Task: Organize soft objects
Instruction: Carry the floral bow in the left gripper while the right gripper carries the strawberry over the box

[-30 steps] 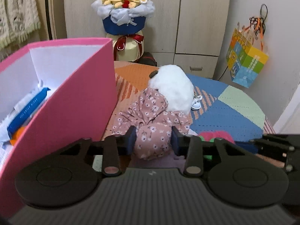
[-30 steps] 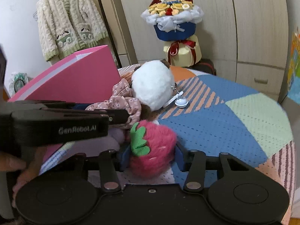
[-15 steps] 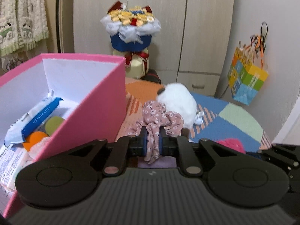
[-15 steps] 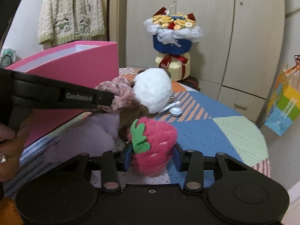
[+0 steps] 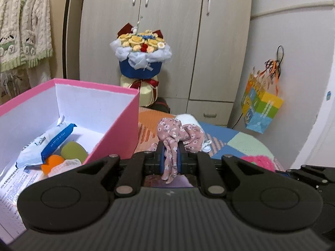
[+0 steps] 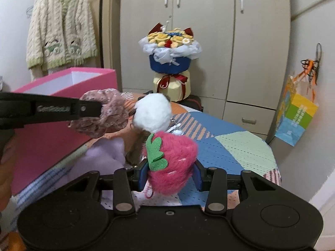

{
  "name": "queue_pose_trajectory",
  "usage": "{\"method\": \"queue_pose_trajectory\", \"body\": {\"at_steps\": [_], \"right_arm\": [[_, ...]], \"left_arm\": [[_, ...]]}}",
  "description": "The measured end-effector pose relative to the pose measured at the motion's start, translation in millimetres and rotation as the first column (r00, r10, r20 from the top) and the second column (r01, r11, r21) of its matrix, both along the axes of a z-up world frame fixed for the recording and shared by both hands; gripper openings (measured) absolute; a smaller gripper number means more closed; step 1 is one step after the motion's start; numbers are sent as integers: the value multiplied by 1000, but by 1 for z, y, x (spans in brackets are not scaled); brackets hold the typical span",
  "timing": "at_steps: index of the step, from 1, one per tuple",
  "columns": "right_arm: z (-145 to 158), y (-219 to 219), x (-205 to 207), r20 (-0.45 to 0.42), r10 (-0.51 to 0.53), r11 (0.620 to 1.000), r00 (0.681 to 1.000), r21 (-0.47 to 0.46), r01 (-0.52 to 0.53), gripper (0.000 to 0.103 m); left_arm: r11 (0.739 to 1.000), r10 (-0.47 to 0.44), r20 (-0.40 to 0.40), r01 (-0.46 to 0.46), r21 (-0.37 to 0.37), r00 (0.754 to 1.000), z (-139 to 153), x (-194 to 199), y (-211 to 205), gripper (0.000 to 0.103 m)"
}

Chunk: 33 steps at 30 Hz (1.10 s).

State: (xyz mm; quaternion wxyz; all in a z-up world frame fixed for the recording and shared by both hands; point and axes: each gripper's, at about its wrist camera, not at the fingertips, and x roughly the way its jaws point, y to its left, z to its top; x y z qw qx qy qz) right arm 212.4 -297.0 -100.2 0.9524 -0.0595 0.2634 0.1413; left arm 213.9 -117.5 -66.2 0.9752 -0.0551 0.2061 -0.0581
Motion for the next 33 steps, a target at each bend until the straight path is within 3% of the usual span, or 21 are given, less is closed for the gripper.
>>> {"method": "queue_pose_trajectory", "body": {"at_steps": [6,19,23,30,33], "right_arm": [[7,-2,-16,1,-23,1000,1000,10,23,47],[6,-1,-58,-64,-111,994,992,-3,111,47],[6,4,-76,-66,-110,994,992,-7,110,47],[10,15,-105,-87,-109,994,990,-4,109,47],[20,19,-126,-80,-62,998,995,18,64,47]], "left_arm": [[999,-35,30,35,-15,999,11,-22,6,10],[990,-138,4,138,-40,990,11,-72,15,10],[985,-172,-3,172,-18,985,8,-88,15,10],[951,-306,-53,303,-53,951,12,-120,20,10],[938,-344,-67,341,-55,937,17,-133,26,10]]}}
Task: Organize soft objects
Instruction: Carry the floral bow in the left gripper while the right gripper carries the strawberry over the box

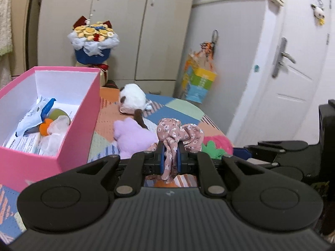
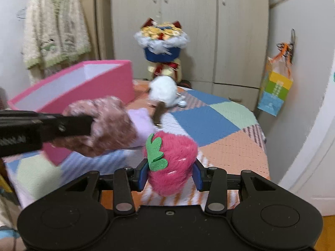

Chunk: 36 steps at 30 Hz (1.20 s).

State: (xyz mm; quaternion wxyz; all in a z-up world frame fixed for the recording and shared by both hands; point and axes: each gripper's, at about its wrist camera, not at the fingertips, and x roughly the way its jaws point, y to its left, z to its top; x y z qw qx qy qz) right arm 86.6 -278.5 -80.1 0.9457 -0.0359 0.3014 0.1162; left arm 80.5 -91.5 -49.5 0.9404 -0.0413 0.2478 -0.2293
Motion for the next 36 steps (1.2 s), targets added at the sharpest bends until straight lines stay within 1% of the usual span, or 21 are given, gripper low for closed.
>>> {"method": "queue_pose_trajectory", "body": {"at_steps": [3,5,9,13,16,20,25,28,31,34,35,36], "right_arm": [[5,6,-15,-14,28,999,1000,-15,-28,47],[6,9,-23,-34,44,999,998,-31,-45,47],[13,14,-37,-63,76,997,995,-2,-76,47],[22,24,-51,-62,123,992,991,-14,-124,47],[28,33,-56,-79,163,986,984,-16,-164,47],[35,43,-56,-128,218,976,968,19,-217,47],[47,60,-57,-149,293,956,944,64,-287,48],[57,70,-54,-162,339,940,927,94,-328,48],[67,84,-52,-159,377,926,912,81,-369,48],[79,98,-49,-151,416,909,897,71,-410,48],[83,102,-49,-137,422,907,896,61,-417,48],[88,106,-47,-120,428,904,896,51,-425,48]], "left_arm": [[1000,-19,-22,20,15,1000,4,-9,9,10],[998,-49,-26,49,31,998,6,-16,16,10],[995,-76,-41,79,65,996,7,-26,30,10],[992,-99,-96,105,67,990,6,-31,47,10],[991,-87,-124,99,95,988,5,-35,61,10],[986,-75,-174,98,131,982,8,-40,81,10],[986,-107,-240,134,98,965,21,-50,111,10],[985,-114,-260,144,99,959,33,-55,124,10],[981,-126,-289,163,109,949,45,-56,132,10],[979,-145,-324,183,89,935,58,-52,141,10],[979,-153,-319,186,78,935,65,-52,146,10],[980,-156,-300,185,70,941,73,-51,150,10]]}}
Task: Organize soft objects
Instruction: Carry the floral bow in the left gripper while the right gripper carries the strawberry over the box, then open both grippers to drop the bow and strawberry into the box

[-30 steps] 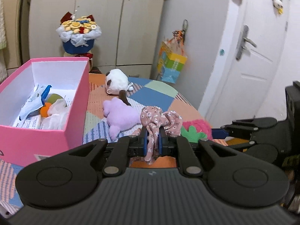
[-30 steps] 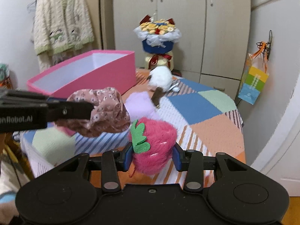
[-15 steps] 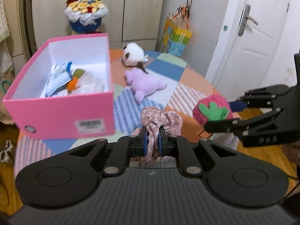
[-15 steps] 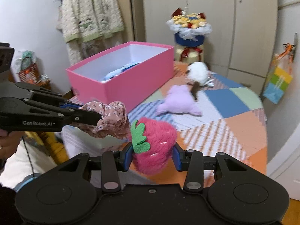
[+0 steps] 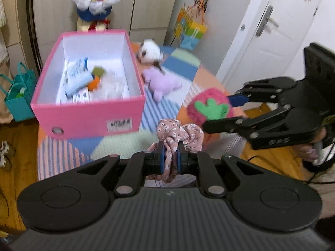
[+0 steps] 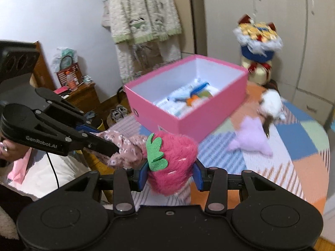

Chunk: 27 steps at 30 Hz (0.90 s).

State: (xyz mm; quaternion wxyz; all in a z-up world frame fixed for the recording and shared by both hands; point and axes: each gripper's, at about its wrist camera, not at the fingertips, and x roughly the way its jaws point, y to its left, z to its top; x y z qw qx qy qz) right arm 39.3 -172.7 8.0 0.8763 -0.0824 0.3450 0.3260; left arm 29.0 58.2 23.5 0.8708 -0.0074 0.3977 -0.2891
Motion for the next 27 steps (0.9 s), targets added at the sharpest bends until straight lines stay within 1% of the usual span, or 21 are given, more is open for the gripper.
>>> {"method": "queue_pose_trajectory", "body": {"at_steps": [2,5,9,12,16,20,22,25,27], "right_arm": [[9,7,4,28,16,1000,999,5,-16,48],[24,19,11,79,34,999,996,17,-36,48],[39,34,30,146,44,999,988,23,-47,49],[42,44,51,172,39,999,984,18,-43,49],[41,55,87,221,26,1000,975,-20,-22,49],[32,59,135,224,-1,999,975,-36,10,49],[24,59,157,219,-13,999,976,-49,24,49],[11,61,189,193,-28,996,981,-75,44,49],[3,65,203,198,-3,992,980,-126,29,49]], "left_arm": [[1000,8,54,-7,-11,999,16,2,7,10],[999,27,103,-24,-27,994,32,12,16,10],[998,51,148,-45,-39,988,42,37,21,10],[997,75,173,-68,-45,982,44,62,23,10],[993,119,200,-115,-33,973,38,103,21,10],[985,171,206,-170,-19,964,22,152,15,10],[978,201,217,-207,7,955,12,177,12,10],[964,233,262,-258,63,936,-2,206,8,10],[956,250,275,-282,83,928,-9,225,5,10]]}}
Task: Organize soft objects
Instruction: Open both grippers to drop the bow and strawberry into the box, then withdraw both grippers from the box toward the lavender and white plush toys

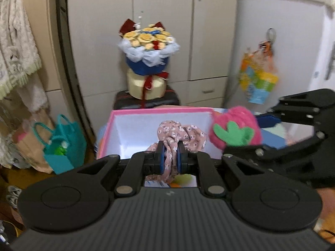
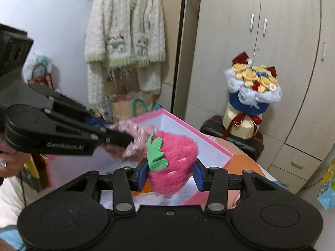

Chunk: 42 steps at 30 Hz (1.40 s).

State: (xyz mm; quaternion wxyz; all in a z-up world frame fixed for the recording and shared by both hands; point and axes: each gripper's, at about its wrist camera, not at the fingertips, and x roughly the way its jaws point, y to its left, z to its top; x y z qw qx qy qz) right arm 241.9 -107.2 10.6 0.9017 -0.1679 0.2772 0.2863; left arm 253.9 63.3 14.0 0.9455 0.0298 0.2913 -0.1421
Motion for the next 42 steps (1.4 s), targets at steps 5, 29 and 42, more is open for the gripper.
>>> {"method": "queue_pose_trajectory", "body": {"at_steps": [5,29,42], "right_arm": [[-22,13,27,-27,15,995,1000,-96,-18,49],[-21,-16,-35,-46,37,994,998,102,-32,69],[12,-35,-95,-44,-39,988,998,148,45,74]], "left_arm": [[1000,-14,-73,13,-22,997,-17,44,-5,10],[998,-12,-63,8,-59,998,-16,-2,24,56],[990,-134,63,131,51,989,34,-116,12,64]]}}
